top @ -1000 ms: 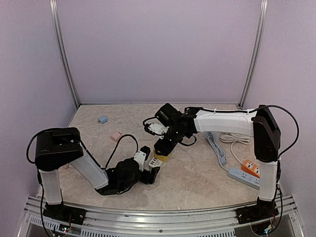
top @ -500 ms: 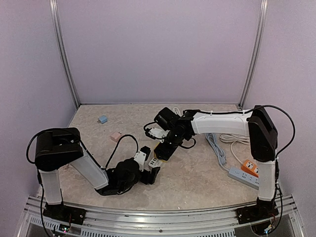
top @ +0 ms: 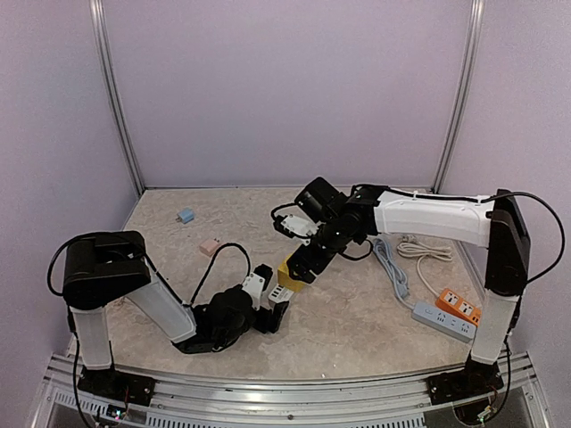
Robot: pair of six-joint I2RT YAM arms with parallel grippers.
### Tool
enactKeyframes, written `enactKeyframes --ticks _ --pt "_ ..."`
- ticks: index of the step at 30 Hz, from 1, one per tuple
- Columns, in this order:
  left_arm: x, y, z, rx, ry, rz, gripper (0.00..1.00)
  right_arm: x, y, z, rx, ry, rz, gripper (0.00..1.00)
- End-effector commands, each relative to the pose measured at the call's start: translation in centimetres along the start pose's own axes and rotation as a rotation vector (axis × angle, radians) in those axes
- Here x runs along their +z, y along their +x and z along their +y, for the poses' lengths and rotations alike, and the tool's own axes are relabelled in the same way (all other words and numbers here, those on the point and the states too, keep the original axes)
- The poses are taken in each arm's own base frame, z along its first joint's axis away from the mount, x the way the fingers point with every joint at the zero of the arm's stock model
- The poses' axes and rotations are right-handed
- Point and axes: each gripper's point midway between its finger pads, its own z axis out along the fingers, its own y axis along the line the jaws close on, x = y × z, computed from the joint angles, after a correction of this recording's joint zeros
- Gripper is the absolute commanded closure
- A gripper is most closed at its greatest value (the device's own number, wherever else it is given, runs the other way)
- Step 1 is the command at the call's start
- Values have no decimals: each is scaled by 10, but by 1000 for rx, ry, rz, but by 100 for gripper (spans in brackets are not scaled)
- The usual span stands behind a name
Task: Insert the plug
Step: Insert the plug into the socket slot, then move the socket to the center of the board.
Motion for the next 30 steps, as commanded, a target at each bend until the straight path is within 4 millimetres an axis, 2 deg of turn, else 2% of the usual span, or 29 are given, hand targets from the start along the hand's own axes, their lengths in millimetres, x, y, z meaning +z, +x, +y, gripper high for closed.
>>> enactKeyframes --ticks 1,4,5,7,10,14,16,21,30 --pt "4 0 0 33 -25 4 15 -43 -8 -13 79 28 -118 12" --pt "7 -1 1 28 -31 8 17 -69 -8 -30 135 77 -197 12" --pt "7 -2 1 26 -29 9 18 -72 -5 -37 157 96 -207 12" --pt "9 -4 0 21 -26 8 19 -84 -1 -59 221 152 -243 12" --pt "13 -9 -1 23 -24 4 20 -90 7 -91 335 228 -269 13" --pt "14 -10 -3 16 -13 4 20 -88 8 -119 442 286 -305 14" --pt "12 -9 -5 5 -5 8 19 -80 8 -129 484 301 -303 15" --pt "-1 -9 -9 -1 8 6 17 -42 5 -149 570 331 -270 18" --pt "-34 -17 2 -16 -54 -11 15 18 -10 -162 662 305 -262 28"
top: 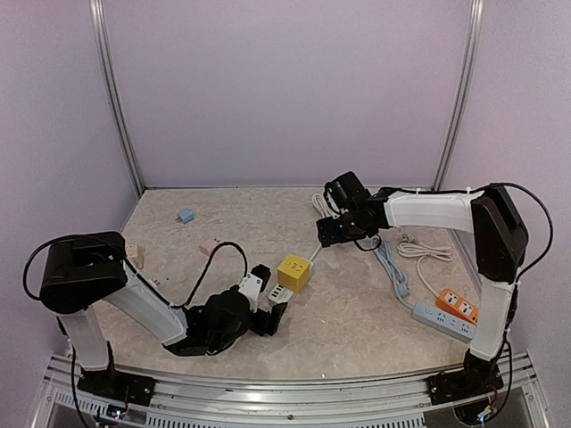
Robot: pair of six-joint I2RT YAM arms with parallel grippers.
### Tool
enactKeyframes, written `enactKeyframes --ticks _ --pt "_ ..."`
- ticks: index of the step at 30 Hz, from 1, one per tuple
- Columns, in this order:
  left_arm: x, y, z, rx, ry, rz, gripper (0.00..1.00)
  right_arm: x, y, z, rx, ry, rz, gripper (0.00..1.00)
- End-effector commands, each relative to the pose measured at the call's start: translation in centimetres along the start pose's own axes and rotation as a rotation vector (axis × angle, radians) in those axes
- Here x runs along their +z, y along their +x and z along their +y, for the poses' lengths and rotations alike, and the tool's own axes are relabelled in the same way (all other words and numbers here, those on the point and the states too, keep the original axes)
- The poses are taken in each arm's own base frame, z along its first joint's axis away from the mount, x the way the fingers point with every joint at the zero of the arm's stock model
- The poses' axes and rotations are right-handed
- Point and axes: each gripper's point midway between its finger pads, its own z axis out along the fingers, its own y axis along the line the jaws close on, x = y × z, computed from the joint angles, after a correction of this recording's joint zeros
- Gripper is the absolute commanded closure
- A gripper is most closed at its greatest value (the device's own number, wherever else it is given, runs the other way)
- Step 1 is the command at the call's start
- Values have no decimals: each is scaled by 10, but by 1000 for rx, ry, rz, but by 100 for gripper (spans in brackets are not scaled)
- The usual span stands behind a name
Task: Insert the plug
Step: Move the socket to the center of the board.
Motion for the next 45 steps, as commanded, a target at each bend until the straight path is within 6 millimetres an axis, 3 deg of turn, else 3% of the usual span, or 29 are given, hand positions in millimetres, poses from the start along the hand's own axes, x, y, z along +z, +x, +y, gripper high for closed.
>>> enactKeyframes --ticks 1,10,20,25,33,39,45 --pt "-18 -6 13 -21 -65 -4 15 21 -22 6 88 -12 -52 29" --pt "-39 -21 36 -43 -179 -26 13 68 -24 9 93 60 -29 37" --pt "-51 -27 52 -77 -241 -42 8 85 -7 8 77 75 23 42" --pt "-47 -26 37 -45 -163 -19 7 90 -1 5 70 90 34 43" --pt "-23 5 14 32 -98 69 4 94 0 -9 73 114 42 41" --pt "-7 3 -9 93 -28 77 3 91 -6 -22 74 135 35 38" --pt "10 13 -11 96 -23 108 1 88 -7 -26 72 138 34 35"
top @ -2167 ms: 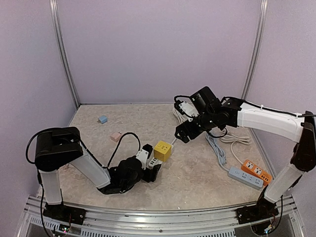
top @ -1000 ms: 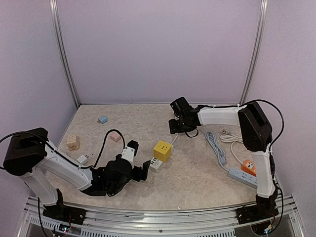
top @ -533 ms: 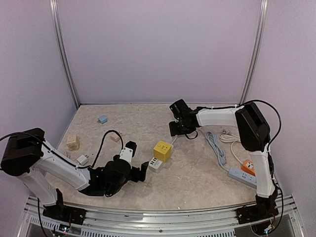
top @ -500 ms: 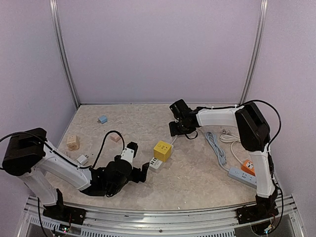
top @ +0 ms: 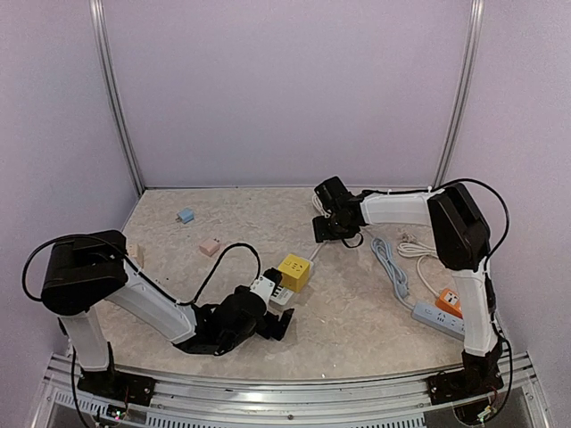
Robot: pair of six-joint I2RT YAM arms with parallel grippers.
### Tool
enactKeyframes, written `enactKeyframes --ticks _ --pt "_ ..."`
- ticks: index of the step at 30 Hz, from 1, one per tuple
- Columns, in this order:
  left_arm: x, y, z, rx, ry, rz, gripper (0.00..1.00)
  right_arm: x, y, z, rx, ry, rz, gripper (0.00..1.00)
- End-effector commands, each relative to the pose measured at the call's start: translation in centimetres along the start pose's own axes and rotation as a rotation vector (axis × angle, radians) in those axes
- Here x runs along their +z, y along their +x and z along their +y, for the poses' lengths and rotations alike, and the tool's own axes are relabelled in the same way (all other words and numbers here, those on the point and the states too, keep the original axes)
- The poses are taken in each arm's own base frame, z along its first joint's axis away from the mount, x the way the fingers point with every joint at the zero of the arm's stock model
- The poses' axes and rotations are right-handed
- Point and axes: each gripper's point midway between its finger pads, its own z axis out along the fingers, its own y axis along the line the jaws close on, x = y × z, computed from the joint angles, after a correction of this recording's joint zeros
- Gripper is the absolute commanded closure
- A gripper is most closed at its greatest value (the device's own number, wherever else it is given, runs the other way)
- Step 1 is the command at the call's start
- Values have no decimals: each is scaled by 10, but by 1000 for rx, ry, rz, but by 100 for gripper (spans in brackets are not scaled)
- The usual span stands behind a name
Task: Insert the plug
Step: Move the socket to the center of the board.
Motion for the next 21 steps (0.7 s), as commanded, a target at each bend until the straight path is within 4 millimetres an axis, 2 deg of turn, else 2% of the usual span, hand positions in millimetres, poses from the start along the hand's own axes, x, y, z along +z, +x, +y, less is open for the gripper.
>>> enactKeyframes --ticks 1,6,11,16,21 --pt "12 7 -3 4 28 26 1 2 8 -11 -17 31 22 35" --pt "26 7 5 -10 22 53 4 -11 6 -15 -24 29 10 33" --pt "38 11 17 -62 34 96 14 -36 0 -23 -27 38 -29 32" --pt "43 9 19 -58 60 98 21 -67 -2 -42 -8 51 -69 32" --pt "47 7 21 -59 80 95 28 -106 -11 -62 28 66 -141 31"
